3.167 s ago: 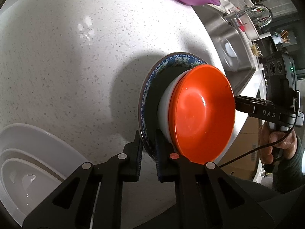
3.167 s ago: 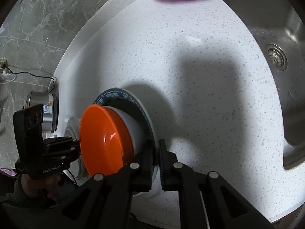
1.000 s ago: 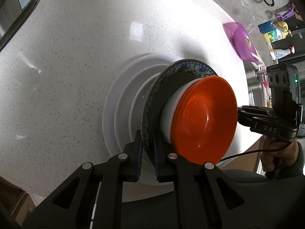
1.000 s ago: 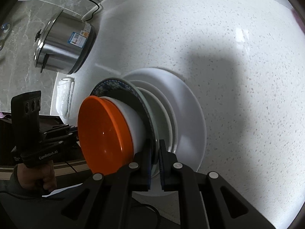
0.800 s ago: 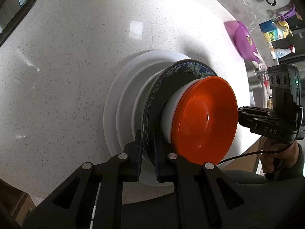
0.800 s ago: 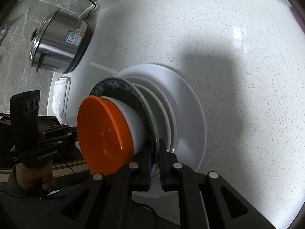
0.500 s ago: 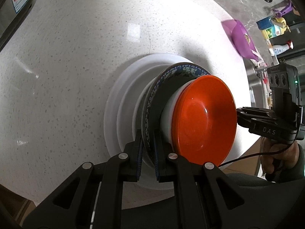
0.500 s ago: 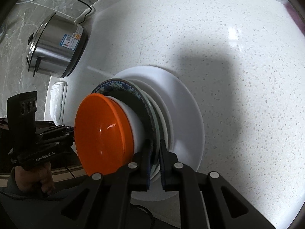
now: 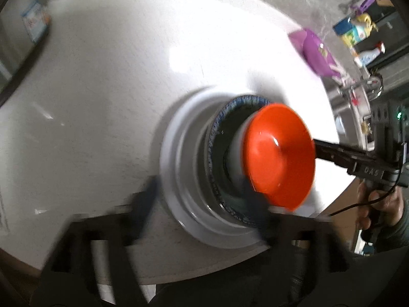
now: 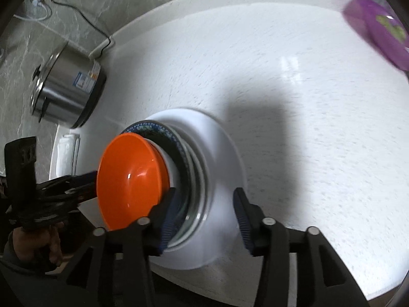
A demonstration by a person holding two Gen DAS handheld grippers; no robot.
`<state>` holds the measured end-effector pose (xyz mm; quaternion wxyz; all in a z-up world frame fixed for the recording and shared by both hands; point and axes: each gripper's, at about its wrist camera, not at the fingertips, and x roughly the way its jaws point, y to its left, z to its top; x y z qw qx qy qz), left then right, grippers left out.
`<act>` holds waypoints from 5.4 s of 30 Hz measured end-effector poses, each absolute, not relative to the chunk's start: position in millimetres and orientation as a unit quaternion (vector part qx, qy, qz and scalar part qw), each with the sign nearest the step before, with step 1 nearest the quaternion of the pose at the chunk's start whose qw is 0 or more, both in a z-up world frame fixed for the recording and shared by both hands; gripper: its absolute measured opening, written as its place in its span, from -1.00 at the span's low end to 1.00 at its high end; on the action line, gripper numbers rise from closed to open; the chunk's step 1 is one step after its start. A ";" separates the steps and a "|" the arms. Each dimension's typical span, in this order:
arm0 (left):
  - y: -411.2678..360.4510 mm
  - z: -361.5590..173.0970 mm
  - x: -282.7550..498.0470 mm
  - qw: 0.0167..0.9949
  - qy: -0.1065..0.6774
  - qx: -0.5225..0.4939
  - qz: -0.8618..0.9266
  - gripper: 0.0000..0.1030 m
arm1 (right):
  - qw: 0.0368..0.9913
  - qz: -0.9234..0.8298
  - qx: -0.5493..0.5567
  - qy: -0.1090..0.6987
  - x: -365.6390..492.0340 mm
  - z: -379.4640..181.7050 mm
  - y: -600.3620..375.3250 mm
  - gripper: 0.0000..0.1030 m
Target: Organize plates and bowls
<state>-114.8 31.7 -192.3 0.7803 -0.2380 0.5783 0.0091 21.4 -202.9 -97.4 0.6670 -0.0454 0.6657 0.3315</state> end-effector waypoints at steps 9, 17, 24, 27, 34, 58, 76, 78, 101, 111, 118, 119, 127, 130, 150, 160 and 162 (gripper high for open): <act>25.9 -137.6 -139.0 0.836 0.502 -0.201 0.097 0.81 | 0.722 0.318 -0.032 0.614 6.5 -64.4 -237.1 0.30; -7.7 -76.6 -166.7 0.878 0.423 -0.167 0.153 0.81 | 0.794 0.297 -0.017 0.530 -28.9 -21.2 -235.5 0.58; -48.1 -57.1 -155.3 0.885 0.435 -0.140 0.096 0.81 | 0.866 0.207 -0.028 0.455 -62.4 30.2 -232.1 0.68; -55.3 -49.9 -145.0 0.883 0.455 -0.055 0.101 0.81 | 0.874 0.157 -0.040 0.457 -70.6 36.8 -228.9 0.69; -24.1 -33.5 -139.1 0.884 0.466 -0.024 0.040 0.81 | 0.886 0.068 -0.010 0.459 -93.5 57.4 -197.1 0.69; 1.6 -41.2 -112.6 0.880 0.474 -0.022 -0.024 0.81 | 0.876 -0.007 -0.011 0.483 -100.1 53.9 -158.4 0.73; -7.6 -44.9 -112.3 0.881 0.472 -0.024 -0.009 0.81 | 0.871 -0.013 -0.011 0.491 -95.1 48.3 -165.7 0.73; -8.3 -44.8 -113.2 0.880 0.474 -0.023 -0.007 0.81 | 0.871 -0.013 -0.010 0.491 -95.4 48.4 -165.4 0.73; -5.4 -43.9 -118.5 0.881 0.472 -0.027 0.000 0.81 | 0.871 -0.012 -0.012 0.492 -98.1 48.4 -162.0 0.73; -3.5 -44.1 -120.4 0.880 0.474 -0.029 0.002 0.81 | 0.870 -0.008 -0.015 0.493 -94.6 46.9 -158.8 0.73; -2.0 -44.5 -119.8 0.880 0.474 -0.030 0.004 0.81 | 0.870 -0.008 -0.015 0.493 -94.2 47.1 -158.9 0.73; -2.1 -44.4 -120.0 0.880 0.474 -0.030 0.004 0.81 | 0.870 -0.007 -0.015 0.493 -94.1 47.1 -159.1 0.73; -2.3 -44.5 -119.9 0.880 0.474 -0.029 0.004 0.81 | 0.869 -0.006 -0.016 0.494 -93.2 46.3 -158.0 0.73; -2.5 -44.5 -120.0 0.880 0.474 -0.030 0.005 0.81 | 0.869 -0.006 -0.017 0.494 -93.1 46.2 -158.2 0.73; -4.5 -44.6 -120.1 0.880 0.474 -0.032 0.005 0.81 | 0.868 -0.004 -0.018 0.495 -92.5 45.2 -157.3 0.73; -5.5 -45.1 -120.2 0.880 0.474 -0.034 0.005 0.81 | 0.868 -0.003 -0.018 0.496 -92.3 44.9 -157.1 0.73; -6.1 -45.0 -120.7 0.880 0.474 -0.036 0.005 0.81 | 0.868 -0.002 -0.019 0.496 -92.3 44.0 -156.6 0.73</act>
